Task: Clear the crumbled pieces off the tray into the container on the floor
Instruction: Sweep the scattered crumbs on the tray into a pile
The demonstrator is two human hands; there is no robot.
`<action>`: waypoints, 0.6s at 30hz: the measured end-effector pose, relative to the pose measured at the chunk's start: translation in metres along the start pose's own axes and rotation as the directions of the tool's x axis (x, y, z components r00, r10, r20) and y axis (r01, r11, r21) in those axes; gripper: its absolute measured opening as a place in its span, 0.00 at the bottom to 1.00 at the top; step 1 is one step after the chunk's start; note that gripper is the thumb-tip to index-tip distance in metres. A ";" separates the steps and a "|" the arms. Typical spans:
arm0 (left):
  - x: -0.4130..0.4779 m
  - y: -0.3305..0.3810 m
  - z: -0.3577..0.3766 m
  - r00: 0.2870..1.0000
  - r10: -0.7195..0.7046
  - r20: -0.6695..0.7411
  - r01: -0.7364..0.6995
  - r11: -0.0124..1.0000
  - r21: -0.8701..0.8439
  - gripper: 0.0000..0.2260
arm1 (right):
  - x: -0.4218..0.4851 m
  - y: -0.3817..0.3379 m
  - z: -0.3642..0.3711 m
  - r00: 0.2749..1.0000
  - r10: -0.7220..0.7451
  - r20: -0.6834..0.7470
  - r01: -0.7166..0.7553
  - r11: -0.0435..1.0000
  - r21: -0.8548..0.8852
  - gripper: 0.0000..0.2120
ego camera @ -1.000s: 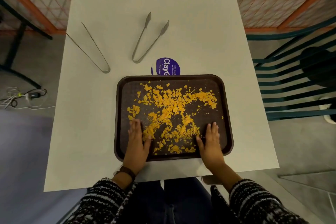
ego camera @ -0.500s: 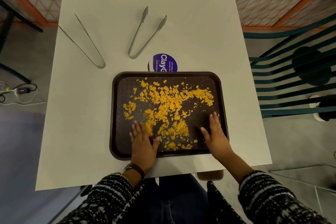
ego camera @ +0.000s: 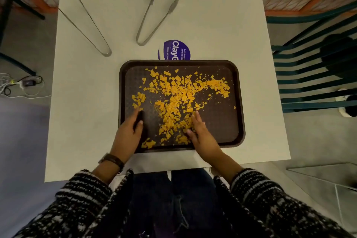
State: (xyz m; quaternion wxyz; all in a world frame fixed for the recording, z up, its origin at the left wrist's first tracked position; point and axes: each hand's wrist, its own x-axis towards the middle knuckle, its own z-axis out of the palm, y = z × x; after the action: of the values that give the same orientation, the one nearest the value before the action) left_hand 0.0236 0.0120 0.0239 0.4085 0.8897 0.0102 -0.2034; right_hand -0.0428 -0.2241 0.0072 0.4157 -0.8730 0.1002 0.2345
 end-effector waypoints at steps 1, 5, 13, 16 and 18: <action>-0.001 -0.001 -0.007 1.000 0.009 -0.013 -0.009 1.000 -0.002 0.19 | 0.000 -0.002 -0.011 0.998 -0.006 -0.065 0.007 1.000 0.018 0.23; -0.004 -0.015 -0.019 0.996 -0.049 0.075 0.060 0.987 -0.146 0.10 | 0.004 0.007 -0.068 0.953 0.169 -0.253 -0.141 0.982 0.125 0.20; 0.005 -0.017 -0.022 0.908 -0.206 0.366 0.252 0.964 -0.082 0.18 | 0.018 0.041 -0.078 0.916 0.352 0.194 -0.362 0.932 0.018 0.36; 0.003 -0.023 -0.024 0.916 -0.194 0.351 0.249 0.961 -0.120 0.17 | 0.026 0.024 -0.050 0.927 0.297 0.227 -0.339 0.924 0.176 0.35; 0.003 -0.026 -0.024 0.912 -0.208 0.353 0.268 0.955 -0.130 0.17 | 0.032 0.010 -0.033 0.939 0.254 0.232 -0.314 0.908 0.276 0.33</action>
State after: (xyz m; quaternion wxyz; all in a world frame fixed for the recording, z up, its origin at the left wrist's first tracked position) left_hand 0.0297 0.0463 0.0184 0.4530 0.7947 0.0671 -0.3984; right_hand -0.0085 -0.2554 0.0024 0.5161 -0.7464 0.2218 0.3568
